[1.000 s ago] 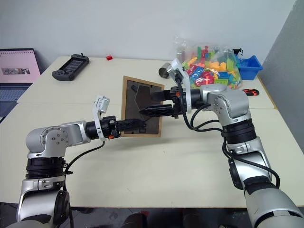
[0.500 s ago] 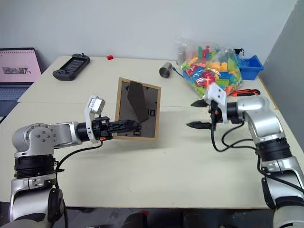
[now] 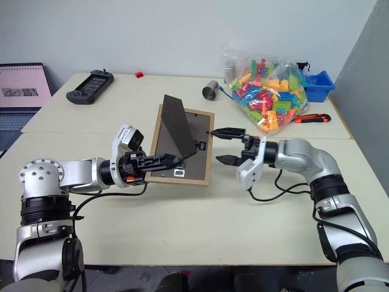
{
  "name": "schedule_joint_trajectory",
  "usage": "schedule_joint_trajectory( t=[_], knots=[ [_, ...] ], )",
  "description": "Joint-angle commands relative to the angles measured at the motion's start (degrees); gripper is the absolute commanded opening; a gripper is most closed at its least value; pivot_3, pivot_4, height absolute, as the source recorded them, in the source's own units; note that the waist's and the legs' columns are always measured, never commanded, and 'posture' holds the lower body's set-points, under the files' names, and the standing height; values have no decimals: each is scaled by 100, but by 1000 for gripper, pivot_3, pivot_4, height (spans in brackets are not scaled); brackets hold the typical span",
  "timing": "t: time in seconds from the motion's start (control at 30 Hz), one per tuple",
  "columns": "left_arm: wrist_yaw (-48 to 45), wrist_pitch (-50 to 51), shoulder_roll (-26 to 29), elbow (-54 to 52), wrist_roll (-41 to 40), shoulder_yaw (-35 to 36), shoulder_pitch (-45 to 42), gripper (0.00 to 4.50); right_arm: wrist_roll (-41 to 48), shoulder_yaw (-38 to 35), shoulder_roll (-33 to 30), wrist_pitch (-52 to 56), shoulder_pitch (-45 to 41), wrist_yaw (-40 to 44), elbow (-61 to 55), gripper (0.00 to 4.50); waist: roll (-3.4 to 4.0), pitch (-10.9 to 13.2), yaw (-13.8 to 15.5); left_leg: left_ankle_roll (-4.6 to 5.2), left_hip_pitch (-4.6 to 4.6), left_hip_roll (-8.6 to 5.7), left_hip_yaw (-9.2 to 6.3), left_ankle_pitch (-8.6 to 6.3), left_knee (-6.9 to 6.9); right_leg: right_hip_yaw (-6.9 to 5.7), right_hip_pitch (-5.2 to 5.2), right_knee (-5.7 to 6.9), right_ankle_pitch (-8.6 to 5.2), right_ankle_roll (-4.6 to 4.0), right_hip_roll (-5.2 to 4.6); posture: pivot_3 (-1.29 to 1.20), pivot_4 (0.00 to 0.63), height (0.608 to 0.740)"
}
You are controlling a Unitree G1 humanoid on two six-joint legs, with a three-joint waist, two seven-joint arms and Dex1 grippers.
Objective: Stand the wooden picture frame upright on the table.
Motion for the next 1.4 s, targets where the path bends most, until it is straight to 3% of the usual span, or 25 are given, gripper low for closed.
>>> schedule_joint_trajectory(
  t=[0.03,0.2,0.4,0.53,0.67,0.97,1.23,1.4],
  knots=[
    [554,-53,88,-108,-897,-54,98,1241,-1117,327,-2,114,-438,-1522,151,4494,0,0,9,-3,0,-1,-3,1,0,-1,1,1,0,0,0,0,150,740],
    [1158,-475,211,-242,-1671,-331,282,1241,-1728,909,88,295,-827,-2554,496,4494,0,0,10,-4,0,-3,-4,3,0,0,1,1,0,-1,-2,0,150,740],
    [1606,-995,489,-580,-2474,-697,576,1241,-1934,1363,-25,284,-1028,-3243,727,3363,0,0,9,-4,0,-6,-4,2,-1,2,3,2,1,-1,-5,0,150,740],
    [1616,-1168,582,-745,-2547,-855,721,1241,-1995,1513,-82,344,-1102,-3608,714,2285,0,0,11,-3,0,-7,-4,2,0,2,4,2,1,-1,-5,0,150,740],
    [1578,-1224,632,-764,-2547,-962,752,1241,-1965,1591,-102,353,-1167,-3827,673,1635,0,0,10,-2,0,-8,-4,3,0,2,4,3,1,-1,-5,0,150,740],
    [1678,-1524,717,-1030,-2546,-1139,833,1241,-1900,1736,-203,299,-1191,-4070,618,1369,-1,-1,9,-1,0,-10,-6,2,0,2,6,3,1,-1,-5,0,150,740],
    [1202,-1484,1020,-1254,-2056,-1070,861,3273,-1793,1801,-303,316,-1101,-4045,609,1331,-1,-1,5,0,0,-10,-7,3,0,1,5,3,1,-1,-5,0,150,740],
    [506,-1431,1574,-1496,-1311,-727,1046,4389,-1369,1734,-405,119,-940,-3736,839,1331,-1,-1,-1,0,0,-10,-8,2,-1,0,6,3,1,-1,-5,0,150,740]
  ],
)
